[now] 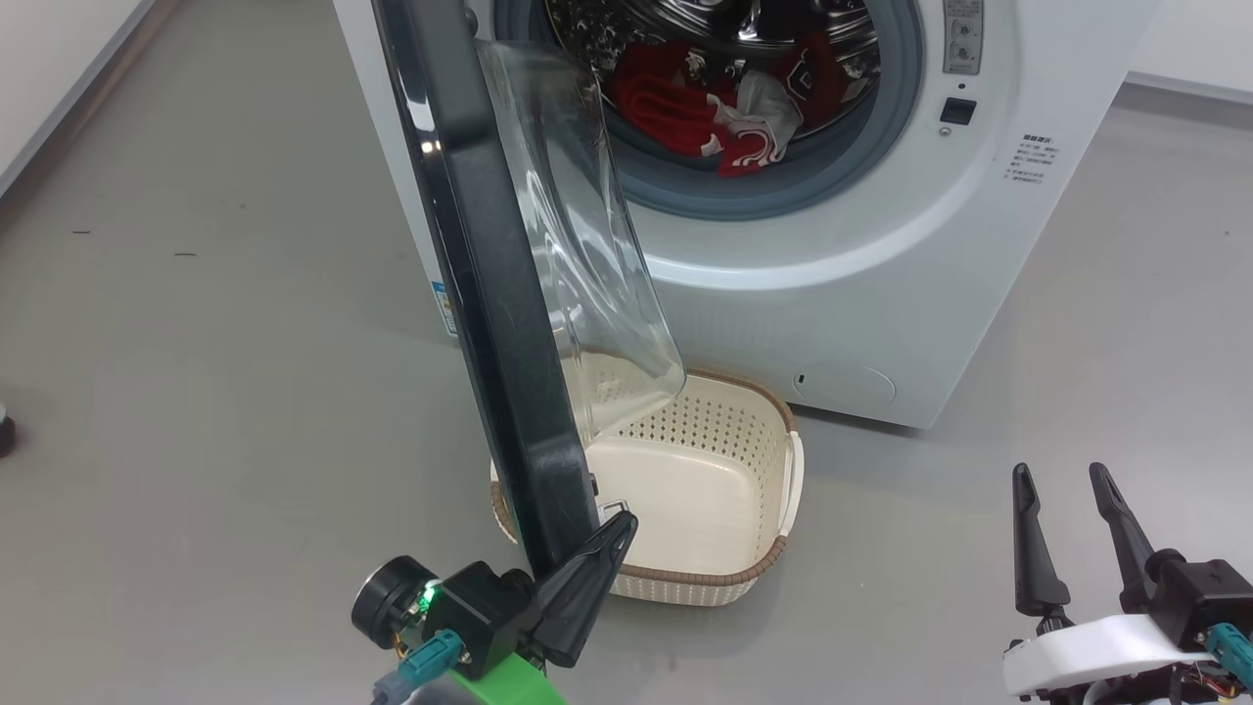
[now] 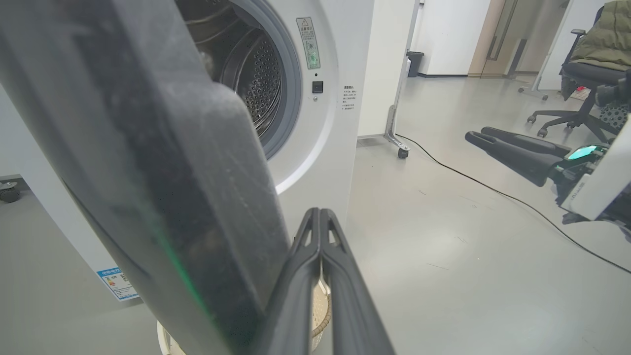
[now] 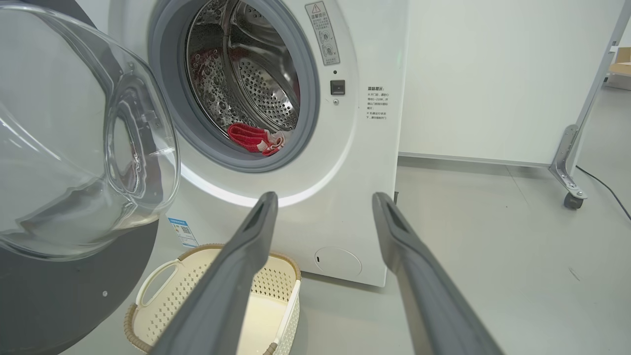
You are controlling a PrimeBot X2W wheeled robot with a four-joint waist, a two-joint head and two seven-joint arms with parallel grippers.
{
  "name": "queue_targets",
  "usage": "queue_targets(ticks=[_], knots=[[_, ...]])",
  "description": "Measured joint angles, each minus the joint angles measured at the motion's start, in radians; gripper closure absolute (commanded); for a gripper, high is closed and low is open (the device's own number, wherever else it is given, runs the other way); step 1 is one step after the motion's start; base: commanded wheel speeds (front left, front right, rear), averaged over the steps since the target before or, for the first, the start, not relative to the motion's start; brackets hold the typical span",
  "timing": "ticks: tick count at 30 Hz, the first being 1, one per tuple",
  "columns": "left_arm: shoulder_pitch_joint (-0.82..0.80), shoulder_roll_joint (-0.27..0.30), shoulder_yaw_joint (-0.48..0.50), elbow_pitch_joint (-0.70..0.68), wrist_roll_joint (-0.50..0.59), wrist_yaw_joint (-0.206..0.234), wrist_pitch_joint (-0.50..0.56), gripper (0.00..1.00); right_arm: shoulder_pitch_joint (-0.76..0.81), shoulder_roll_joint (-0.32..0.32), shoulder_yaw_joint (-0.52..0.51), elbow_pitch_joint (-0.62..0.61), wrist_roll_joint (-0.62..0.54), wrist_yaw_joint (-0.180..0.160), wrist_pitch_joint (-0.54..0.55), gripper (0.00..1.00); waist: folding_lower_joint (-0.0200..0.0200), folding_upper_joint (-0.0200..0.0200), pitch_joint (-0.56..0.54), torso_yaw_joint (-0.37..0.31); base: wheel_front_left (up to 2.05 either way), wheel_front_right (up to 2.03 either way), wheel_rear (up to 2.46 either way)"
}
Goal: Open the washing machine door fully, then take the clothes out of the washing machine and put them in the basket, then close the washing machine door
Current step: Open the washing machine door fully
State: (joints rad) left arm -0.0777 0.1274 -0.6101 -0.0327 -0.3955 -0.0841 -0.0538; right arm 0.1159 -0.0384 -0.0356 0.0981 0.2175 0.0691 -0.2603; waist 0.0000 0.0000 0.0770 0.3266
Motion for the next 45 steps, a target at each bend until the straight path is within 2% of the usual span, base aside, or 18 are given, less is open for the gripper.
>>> queue_targets(ticks=[10,21,36,45], knots=[[0.0,0.004,0.006,0.003,0.012,0.013,0.0,1.0,-0.001,0.001,-0.009,-0.001,0.0,-0.001,0.0,0.0,0.0,0.0,0.013,0.012,0.0,0.0,0.0],[0.004,0.008,0.013,0.005,0.016,0.03,-0.006,1.0,-0.001,0.002,-0.031,-0.005,-0.001,-0.002,0.0,0.0,0.0,0.0,0.025,0.06,0.0,0.0,0.0],[0.063,0.03,0.101,0.011,0.016,0.123,-0.031,1.0,-0.001,0.003,-0.05,-0.005,-0.017,0.0,0.0,0.0,0.0,0.0,0.012,0.134,0.0,0.0,0.0],[0.087,0.05,0.166,0.01,0.016,0.157,-0.053,1.0,-0.001,0.003,-0.042,-0.004,-0.019,0.002,0.0,0.0,0.0,0.0,0.012,0.151,0.0,0.0,0.0]])
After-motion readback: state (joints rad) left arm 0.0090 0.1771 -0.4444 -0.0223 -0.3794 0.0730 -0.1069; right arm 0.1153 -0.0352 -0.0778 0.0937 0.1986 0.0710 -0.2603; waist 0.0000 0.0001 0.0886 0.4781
